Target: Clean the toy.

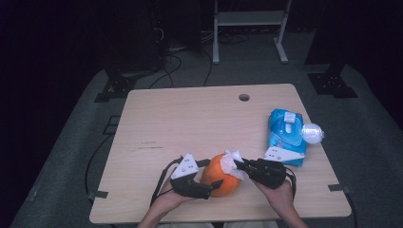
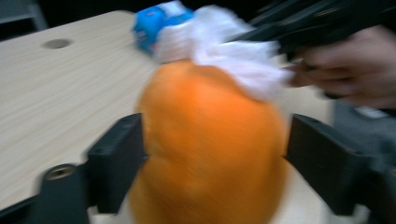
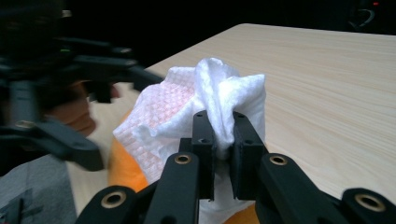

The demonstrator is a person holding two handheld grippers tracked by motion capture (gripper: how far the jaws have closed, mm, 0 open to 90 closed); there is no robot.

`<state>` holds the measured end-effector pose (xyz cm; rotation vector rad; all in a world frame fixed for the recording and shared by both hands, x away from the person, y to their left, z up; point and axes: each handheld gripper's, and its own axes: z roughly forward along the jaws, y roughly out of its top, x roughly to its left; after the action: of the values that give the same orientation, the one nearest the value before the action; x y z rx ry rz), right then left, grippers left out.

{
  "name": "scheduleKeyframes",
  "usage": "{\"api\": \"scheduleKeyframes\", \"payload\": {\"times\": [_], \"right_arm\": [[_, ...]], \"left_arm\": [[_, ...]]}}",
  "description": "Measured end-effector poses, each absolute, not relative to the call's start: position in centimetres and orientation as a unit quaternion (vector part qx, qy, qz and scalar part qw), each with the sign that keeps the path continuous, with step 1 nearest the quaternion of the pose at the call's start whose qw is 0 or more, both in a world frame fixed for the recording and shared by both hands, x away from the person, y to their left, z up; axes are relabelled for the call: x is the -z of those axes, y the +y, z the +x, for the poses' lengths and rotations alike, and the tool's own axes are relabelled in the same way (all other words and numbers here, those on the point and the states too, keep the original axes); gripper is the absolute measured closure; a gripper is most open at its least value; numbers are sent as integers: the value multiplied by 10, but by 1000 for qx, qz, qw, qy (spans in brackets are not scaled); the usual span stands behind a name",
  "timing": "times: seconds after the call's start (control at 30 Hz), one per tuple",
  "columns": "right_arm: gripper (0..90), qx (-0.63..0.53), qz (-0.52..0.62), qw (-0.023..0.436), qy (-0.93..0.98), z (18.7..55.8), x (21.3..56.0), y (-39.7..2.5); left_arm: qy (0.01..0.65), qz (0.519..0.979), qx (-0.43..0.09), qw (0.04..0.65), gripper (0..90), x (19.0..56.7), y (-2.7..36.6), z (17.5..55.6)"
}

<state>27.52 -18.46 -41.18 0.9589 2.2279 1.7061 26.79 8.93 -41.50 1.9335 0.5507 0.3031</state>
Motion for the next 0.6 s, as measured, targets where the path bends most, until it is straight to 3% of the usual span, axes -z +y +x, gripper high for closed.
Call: {"api": "scheduleKeyframes", "payload": {"times": [0.07,0.2,0.3,0.4,0.5,0.6], "right_arm": [[812,-575,308,86,753,269,409,-177],[811,-574,265,93,769,258,400,-161],[813,-573,280,93,765,264,402,-167],[813,-554,316,117,761,273,408,-181],[815,-558,329,97,756,273,411,-186],[815,-573,296,88,759,263,404,-175]], "left_arm": [[235,813,-111,521,137,422,87,270],[203,826,-117,513,268,423,82,262],[192,828,-118,513,299,422,81,260],[206,821,-120,519,276,422,83,261],[215,817,-116,522,194,425,82,264],[219,812,-115,529,194,428,79,264]]}}
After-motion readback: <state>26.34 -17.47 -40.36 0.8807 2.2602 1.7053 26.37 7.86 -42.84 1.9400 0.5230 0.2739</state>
